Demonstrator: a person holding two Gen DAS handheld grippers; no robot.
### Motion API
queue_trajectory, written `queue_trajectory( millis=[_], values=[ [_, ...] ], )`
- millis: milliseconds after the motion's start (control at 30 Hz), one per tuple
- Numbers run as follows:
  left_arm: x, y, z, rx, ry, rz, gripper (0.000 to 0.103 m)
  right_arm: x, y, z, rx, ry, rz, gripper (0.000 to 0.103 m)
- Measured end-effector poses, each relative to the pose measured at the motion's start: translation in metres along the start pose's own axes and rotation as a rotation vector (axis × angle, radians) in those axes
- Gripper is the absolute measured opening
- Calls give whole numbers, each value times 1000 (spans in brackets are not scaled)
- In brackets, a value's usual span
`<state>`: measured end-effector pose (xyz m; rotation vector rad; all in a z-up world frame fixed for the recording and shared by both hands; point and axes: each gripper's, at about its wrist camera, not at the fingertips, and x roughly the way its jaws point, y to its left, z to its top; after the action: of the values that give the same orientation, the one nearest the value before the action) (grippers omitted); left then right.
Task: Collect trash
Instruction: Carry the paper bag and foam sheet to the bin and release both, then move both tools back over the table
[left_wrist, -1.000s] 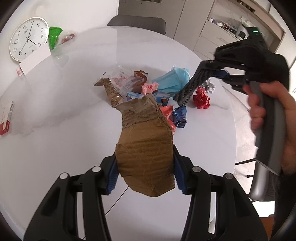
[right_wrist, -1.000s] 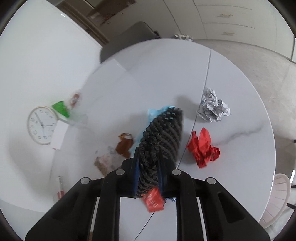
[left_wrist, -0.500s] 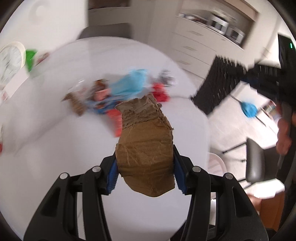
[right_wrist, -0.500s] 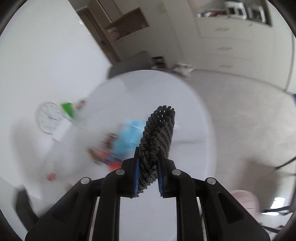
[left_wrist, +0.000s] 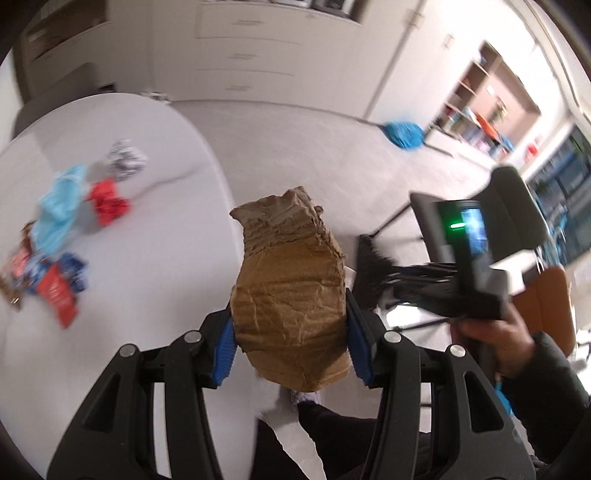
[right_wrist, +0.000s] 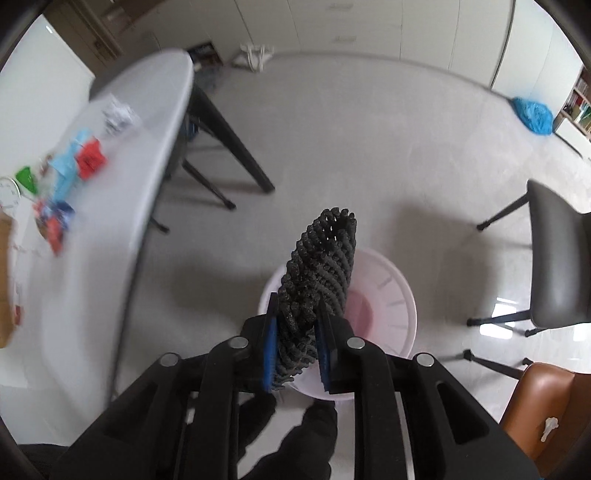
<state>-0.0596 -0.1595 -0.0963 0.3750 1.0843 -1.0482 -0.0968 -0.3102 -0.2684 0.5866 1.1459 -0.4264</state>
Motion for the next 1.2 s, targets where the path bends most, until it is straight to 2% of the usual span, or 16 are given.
queue_trajectory(
  millis=[33,67,100,167,233,433,567,600,633,667,700,767,900,1067,1200],
  values=[
    [7,-7,2,13,16,-9,49,11,-3,-2,-6,20,0,49],
    [13,-13,4,22,27,-18,49,16,-7,-5,-9,30,-8,56],
    [21,-20,6,32,43,-31,49,22,-14,-8,-14,46,-24,62],
    [34,-30,8,46,67,-40,49,22,-24,-9,-4,52,-27,67],
    [49,-43,9,74,96,-48,49,11,-36,-10,25,28,-26,80],
    [90,-80,9,143,173,-88,50,-42,-75,-17,127,-77,-108,89],
    [114,-98,10,159,218,-120,51,-72,-93,-26,177,-116,-121,89],
    [118,-99,11,154,222,-125,58,-76,-97,-26,183,-122,-123,90],
    [119,-99,11,146,224,-128,70,-80,-100,-27,188,-128,-123,90],
    [120,-101,13,133,222,-130,75,-84,-105,-28,191,-134,-121,90],
    [118,-101,13,127,217,-131,80,-89,-107,-29,196,-140,-118,90],
    [115,-102,15,121,209,-137,82,-93,-109,-29,208,-150,-112,91],
    [94,-97,20,107,164,-81,91,-100,-108,-27,228,-167,-97,93],
    [55,-82,26,72,67,-19,94,-110,-95,-20,211,-187,-87,97],
    [34,-67,30,38,20,10,95,-118,-80,-14,192,-203,-77,99]
  ],
)
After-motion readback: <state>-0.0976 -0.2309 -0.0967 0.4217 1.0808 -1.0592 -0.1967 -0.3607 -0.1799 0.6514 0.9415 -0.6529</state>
